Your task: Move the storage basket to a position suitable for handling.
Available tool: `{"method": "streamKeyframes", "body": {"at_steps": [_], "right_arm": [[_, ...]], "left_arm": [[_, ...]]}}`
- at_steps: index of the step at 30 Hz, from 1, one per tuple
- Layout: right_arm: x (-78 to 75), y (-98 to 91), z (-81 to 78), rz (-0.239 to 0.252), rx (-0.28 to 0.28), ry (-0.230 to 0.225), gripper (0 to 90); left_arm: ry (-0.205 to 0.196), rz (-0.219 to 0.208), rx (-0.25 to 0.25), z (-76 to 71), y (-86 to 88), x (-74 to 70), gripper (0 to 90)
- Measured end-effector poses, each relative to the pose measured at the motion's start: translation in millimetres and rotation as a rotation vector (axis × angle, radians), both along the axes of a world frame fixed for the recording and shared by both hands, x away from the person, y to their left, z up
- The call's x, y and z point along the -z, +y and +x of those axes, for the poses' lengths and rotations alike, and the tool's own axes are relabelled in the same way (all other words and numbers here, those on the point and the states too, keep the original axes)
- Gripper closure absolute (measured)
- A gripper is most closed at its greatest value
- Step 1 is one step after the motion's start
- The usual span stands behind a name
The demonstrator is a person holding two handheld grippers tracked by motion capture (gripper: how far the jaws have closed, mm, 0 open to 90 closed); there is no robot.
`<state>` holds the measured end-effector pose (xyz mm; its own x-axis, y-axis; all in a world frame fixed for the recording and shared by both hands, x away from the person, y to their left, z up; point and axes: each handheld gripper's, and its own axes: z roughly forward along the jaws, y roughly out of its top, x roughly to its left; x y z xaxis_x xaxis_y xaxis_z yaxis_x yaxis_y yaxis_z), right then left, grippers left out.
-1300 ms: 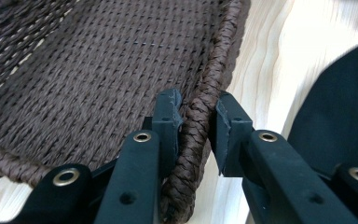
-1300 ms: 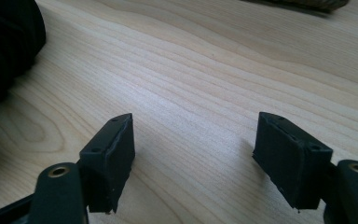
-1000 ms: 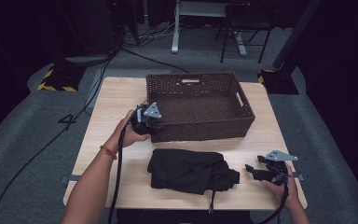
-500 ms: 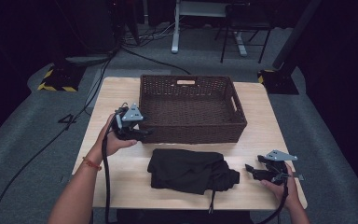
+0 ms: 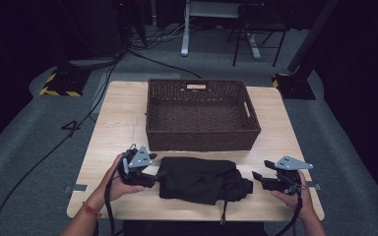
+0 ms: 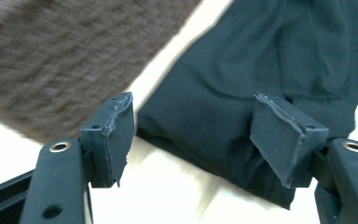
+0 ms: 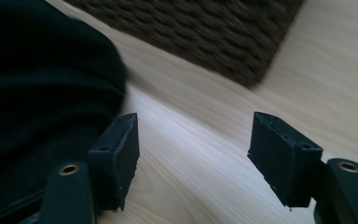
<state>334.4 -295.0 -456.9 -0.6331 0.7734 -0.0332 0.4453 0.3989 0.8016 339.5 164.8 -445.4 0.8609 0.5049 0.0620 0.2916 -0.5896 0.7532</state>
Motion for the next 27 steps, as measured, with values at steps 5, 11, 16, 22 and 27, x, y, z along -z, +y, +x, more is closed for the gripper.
{"method": "streamKeyframes", "body": {"at_steps": [5, 11, 16, 22, 27], "right_arm": [[-24.7, 36.5, -9.1, 0.008, -0.107, -0.033, 33.1], [-18.1, 60.5, -12.8, 0.016, -0.16, 0.005, 32.8], [-10.9, 69.8, -14.2, 0.007, -0.206, 0.031, 33.2], [4.5, 73.9, -22.6, -0.037, -0.245, 0.05, 36.5], [17.4, 66.2, -25.8, -0.049, -0.221, 0.037, 37.5]], "left_arm": [[0.05, -0.014, 0.069, -1.9, -17.8, 11.2, 44.1], [0.073, 0.02, 0.137, -7.8, -26.8, 20.6, 53.7], [0.1, 0.032, 0.172, -11.0, -29.5, 27.7, 53.8], [0.115, 0.012, 0.164, -14.6, -26.9, 38.1, 54.1], [0.098, 0.013, 0.157, -21.4, -25.8, 39.9, 54.1]]}}
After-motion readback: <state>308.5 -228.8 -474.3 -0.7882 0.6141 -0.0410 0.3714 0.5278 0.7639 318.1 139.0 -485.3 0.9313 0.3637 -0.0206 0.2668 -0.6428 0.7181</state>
